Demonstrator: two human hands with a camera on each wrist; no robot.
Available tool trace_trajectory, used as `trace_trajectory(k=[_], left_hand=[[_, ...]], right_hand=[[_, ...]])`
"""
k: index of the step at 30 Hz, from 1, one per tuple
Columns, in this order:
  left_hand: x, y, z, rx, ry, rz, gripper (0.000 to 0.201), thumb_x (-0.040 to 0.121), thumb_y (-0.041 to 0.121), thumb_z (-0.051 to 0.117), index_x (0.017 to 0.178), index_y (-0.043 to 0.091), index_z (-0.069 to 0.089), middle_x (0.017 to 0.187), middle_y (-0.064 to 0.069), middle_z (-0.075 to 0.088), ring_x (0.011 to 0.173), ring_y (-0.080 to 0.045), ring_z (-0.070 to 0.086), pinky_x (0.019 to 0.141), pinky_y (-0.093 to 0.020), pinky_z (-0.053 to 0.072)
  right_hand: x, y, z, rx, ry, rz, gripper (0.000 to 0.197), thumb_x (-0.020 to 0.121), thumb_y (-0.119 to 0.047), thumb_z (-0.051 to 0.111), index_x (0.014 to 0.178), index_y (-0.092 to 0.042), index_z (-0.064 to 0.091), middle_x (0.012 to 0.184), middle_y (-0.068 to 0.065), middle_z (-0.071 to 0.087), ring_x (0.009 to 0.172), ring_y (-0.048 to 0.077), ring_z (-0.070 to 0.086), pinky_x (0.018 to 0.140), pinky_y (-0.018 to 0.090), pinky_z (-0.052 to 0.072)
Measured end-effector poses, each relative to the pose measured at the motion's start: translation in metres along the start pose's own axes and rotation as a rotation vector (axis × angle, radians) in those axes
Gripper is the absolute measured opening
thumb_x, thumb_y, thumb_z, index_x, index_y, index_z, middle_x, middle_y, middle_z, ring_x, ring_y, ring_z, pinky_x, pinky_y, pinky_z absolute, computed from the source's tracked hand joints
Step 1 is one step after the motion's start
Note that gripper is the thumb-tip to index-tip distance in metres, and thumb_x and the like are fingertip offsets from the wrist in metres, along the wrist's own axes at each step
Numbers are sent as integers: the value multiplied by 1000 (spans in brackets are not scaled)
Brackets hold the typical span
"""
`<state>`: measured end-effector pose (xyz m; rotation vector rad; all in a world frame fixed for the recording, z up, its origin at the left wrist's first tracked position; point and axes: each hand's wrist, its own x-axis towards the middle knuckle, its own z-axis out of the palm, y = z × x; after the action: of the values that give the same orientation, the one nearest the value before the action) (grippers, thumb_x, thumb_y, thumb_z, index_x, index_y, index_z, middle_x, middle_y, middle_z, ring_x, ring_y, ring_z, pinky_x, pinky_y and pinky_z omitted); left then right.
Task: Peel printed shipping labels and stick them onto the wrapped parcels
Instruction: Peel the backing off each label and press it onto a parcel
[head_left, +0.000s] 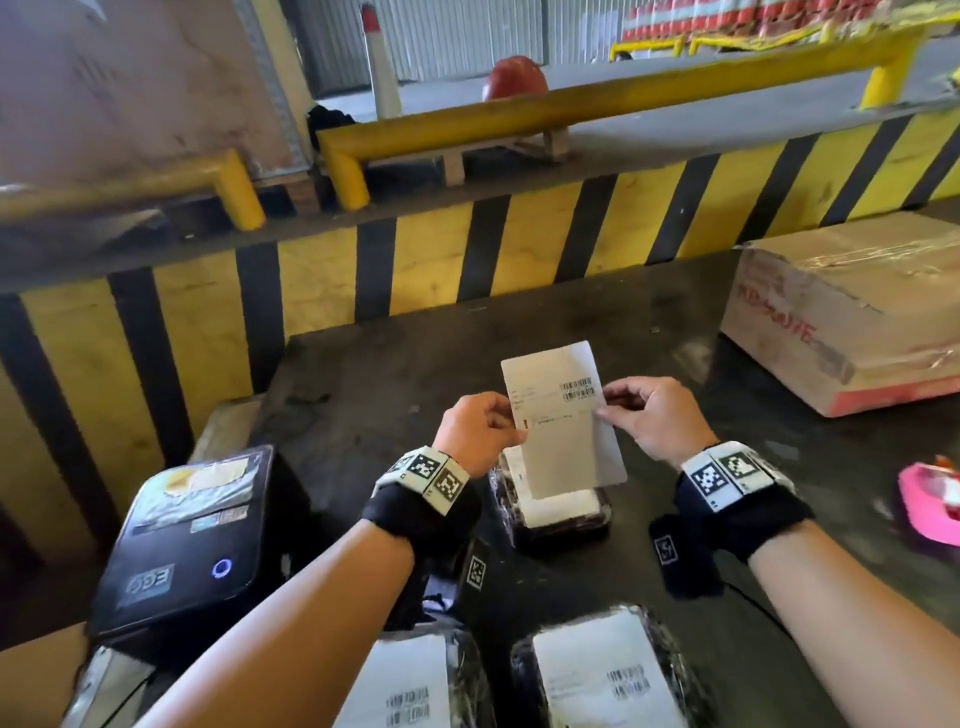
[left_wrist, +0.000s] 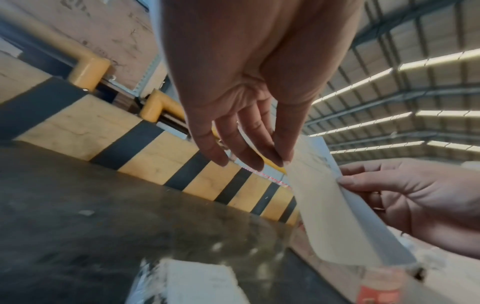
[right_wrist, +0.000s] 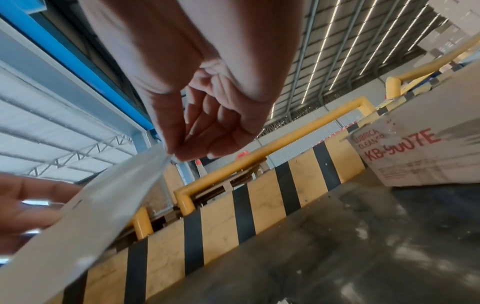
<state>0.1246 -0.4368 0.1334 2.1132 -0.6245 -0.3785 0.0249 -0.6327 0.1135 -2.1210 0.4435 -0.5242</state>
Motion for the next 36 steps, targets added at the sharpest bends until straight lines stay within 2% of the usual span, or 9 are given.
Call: trace_trajectory(k=[4,11,15,22,26,29,31,33,36], left_hand=[[33,-24,17,81,-9,-118,20,81,10,71,99,14,65,91,-4,75,84,-14,67,79,-27,52],[74,-74,54,213,-86,-327,31,80,13,72,110,10,64,102,-8,71,97,-21,65,79,-25,50],[85,-92,69,276,-128,-383,30,80,14,71,109,13,64,107,-7,70,100,-23,65,85,-31,52],[89,-107,78,351,-159,-416,27,81,13,68,108,12,62,109,-8,69,100,-24,64,78,-25,48],[90,-107,81,370,-153,-432,25,82,13,67,107,13,61,110,-9,67,100,-25,63,83,-32,53],[91,-107,82,357,-156,-464,24,83,12,67,105,15,60,112,-8,67,98,-23,64,80,-31,54],[90,-106,84,349,-143,-485,26,83,14,67,106,17,59,114,-7,66,97,-22,65,80,-31,55],[86,-100,84,400,-117,-495,34,83,18,68,115,17,55,119,-7,62,101,-25,63,84,-35,54],[78,-92,77,681,-111,-428,60,81,32,70,130,16,39,130,-9,47,115,-31,54,94,-46,47]], right_hand=[[32,31,20,-30,-147,68,19,76,-17,77,94,-15,73,91,-4,71,82,9,65,76,20,49],[59,96,59,-97,-364,217,23,74,-16,78,96,-18,73,91,-1,72,89,15,66,87,29,52],[61,120,73,-82,-401,265,22,74,-13,76,95,-17,73,89,-2,72,85,12,65,78,20,46],[60,133,85,-57,-413,277,24,74,-12,76,98,-14,72,84,-2,69,82,12,63,76,18,43],[56,128,85,-102,-406,257,23,76,-14,74,98,-17,72,85,-5,69,80,8,61,61,4,37],[52,125,86,-110,-369,253,20,76,-14,72,96,-19,72,88,-4,71,78,7,62,60,1,36],[49,122,90,-109,-344,252,22,77,-14,72,98,-20,70,95,-2,71,79,8,64,64,6,43],[48,120,93,-185,-317,248,40,77,-18,72,115,-20,61,119,4,62,94,16,64,80,24,52],[56,123,84,-442,-253,325,79,77,-33,72,141,-11,31,145,11,35,126,31,45,103,44,40]])
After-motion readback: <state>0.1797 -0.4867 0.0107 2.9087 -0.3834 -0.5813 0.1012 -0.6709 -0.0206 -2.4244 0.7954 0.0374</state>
